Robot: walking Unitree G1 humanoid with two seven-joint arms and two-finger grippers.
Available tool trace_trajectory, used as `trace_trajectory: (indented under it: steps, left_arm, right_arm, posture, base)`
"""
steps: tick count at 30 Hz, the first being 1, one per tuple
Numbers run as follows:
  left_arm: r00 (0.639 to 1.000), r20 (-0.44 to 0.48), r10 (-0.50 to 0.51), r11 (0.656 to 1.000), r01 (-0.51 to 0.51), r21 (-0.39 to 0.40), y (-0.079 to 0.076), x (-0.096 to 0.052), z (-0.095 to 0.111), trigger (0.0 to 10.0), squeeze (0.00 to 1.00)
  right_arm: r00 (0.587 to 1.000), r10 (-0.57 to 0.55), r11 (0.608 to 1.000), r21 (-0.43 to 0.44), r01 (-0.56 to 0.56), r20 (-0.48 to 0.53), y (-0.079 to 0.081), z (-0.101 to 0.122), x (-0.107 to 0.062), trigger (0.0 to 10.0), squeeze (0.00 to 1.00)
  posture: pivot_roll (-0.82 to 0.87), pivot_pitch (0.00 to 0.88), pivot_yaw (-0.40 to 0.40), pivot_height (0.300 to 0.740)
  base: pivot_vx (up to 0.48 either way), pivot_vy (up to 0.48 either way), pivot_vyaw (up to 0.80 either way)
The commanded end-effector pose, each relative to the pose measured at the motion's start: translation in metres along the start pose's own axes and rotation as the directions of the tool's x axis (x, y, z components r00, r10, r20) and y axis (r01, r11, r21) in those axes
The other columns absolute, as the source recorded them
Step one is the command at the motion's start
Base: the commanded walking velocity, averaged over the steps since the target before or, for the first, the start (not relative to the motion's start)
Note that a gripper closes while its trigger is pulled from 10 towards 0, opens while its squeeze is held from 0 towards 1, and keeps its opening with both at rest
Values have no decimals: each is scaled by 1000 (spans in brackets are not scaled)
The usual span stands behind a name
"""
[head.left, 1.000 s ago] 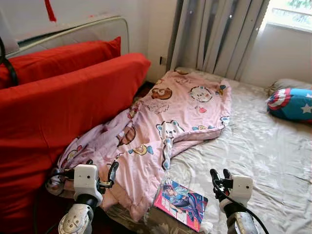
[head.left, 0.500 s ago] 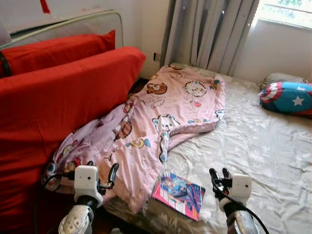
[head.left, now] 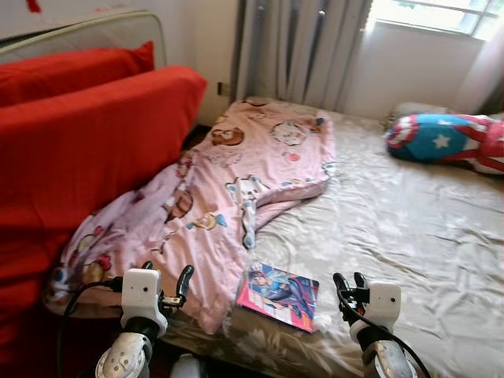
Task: Clean up the room
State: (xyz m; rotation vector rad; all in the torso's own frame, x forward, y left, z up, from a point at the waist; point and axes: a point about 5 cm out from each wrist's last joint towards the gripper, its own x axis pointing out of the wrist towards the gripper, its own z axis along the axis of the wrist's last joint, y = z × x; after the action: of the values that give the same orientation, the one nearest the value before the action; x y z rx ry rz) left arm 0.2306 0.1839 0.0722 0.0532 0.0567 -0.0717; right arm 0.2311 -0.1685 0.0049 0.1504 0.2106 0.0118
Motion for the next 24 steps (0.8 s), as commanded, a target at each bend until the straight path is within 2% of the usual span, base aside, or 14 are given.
trace_trajectory:
  steps: [1,20,24]
  left_arm:
    - [999,-39,-6,1000,6,-5,-3,-4,-7,10000,0]
    - [999,-42,-29,1000,29,-4,-5,-4,-6,10000,0]
    - [999,-42,-28,1000,28,-6,-5,-4,-6,10000,0]
  right_arm:
    - [1000,4,1000,-3,-4,12,0,4,3,10000,0]
    - [999,34,999,-19,-35,-6,5,-1,2,10000,0]
    - [999,47,999,-5,-47,-11,7,-2,1,10000,0]
  posture:
    - [83,0,-90,633]
    - [88,0,-89,633]
    - [89,0,-85,633]
  base:
    - [0,0,0]
    - [0,0,0]
    - [0,0,513]
